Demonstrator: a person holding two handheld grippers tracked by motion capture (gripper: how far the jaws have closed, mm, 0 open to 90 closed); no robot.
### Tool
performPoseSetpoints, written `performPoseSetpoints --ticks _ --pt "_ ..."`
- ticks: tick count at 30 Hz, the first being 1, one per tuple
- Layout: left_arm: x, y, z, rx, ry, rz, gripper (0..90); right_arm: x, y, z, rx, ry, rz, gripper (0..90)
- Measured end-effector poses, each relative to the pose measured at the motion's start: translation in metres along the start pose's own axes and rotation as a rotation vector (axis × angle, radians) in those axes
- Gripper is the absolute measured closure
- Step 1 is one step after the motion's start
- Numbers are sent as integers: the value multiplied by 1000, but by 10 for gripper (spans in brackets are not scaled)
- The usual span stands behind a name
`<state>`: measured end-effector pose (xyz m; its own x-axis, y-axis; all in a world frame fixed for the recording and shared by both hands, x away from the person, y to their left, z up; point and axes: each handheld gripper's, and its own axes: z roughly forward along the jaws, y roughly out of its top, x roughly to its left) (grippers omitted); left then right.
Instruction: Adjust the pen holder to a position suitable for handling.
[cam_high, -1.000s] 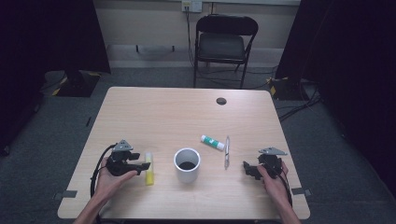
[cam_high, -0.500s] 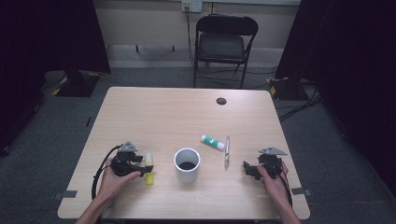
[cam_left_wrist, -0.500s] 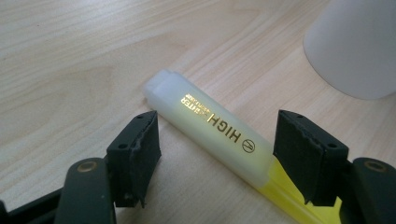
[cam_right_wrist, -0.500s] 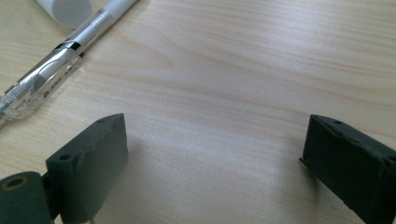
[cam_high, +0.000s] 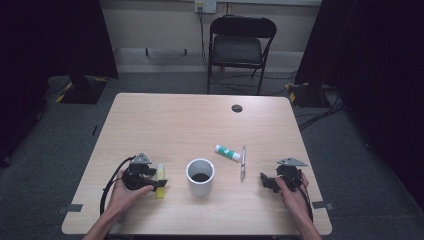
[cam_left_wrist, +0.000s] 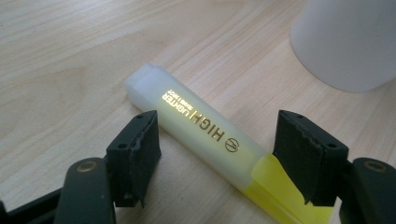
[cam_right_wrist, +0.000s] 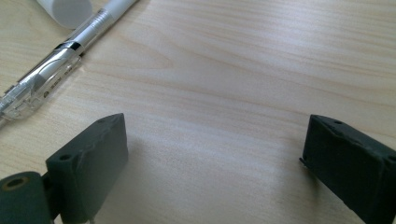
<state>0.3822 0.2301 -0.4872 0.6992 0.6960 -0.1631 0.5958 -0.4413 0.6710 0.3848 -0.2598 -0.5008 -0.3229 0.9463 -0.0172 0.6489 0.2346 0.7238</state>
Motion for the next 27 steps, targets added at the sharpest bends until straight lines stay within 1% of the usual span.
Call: performPoseSetpoints --ticks 6,7,8,9,10,12,13,14,15,16,17,18,20,21,22,23,25,26,27 --pt "-4 1 2 -3 8 11 320 0 0 0 0 0 0 59" --pt "-4 1 2 0 11 25 336 0 0 0 0 0 -1 59" --pt "-6 2 3 1 5 26 355 0 0 0 0 0 0 59" --pt "-7 2 3 2 6 27 355 0 0 0 0 0 0 59" --pt "-8 2 3 8 8 37 358 0 0 0 0 0 0 59" --pt "-10 2 3 10 4 49 394 0 0 0 0 0 0 59" --pt "-11 2 3 9 7 48 402 0 0 0 0 0 0 59" --pt "-11 3 3 10 -2 58 428 0 0 0 0 0 0 59" --pt "-11 3 3 10 -2 58 447 0 0 0 0 0 0 59" --pt "-12 3 3 18 10 66 465 0 0 0 0 0 0 59" --pt "-12 3 3 18 10 66 483 0 0 0 0 0 0 59" --pt "-11 3 2 18 18 69 483 0 0 0 0 0 0 59" --pt "-9 2 1 19 14 61 518 0 0 0 0 0 0 59" --pt "-8 2 1 23 18 64 518 0 0 0 0 0 0 59" --pt "-7 2 -1 19 15 55 564 0 0 0 -1 -1 -2 59" --pt "-7 2 -2 18 21 54 583 0 0 0 0 -1 -2 59" --pt "-7 2 -3 19 20 55 592 0 0 0 0 -1 -2 59" --pt "-6 1 -5 2 18 43 592 0 0 0 -1 2 -1 59" --pt "-6 1 -5 2 18 43 581 0 0 0 -1 2 -1 59"
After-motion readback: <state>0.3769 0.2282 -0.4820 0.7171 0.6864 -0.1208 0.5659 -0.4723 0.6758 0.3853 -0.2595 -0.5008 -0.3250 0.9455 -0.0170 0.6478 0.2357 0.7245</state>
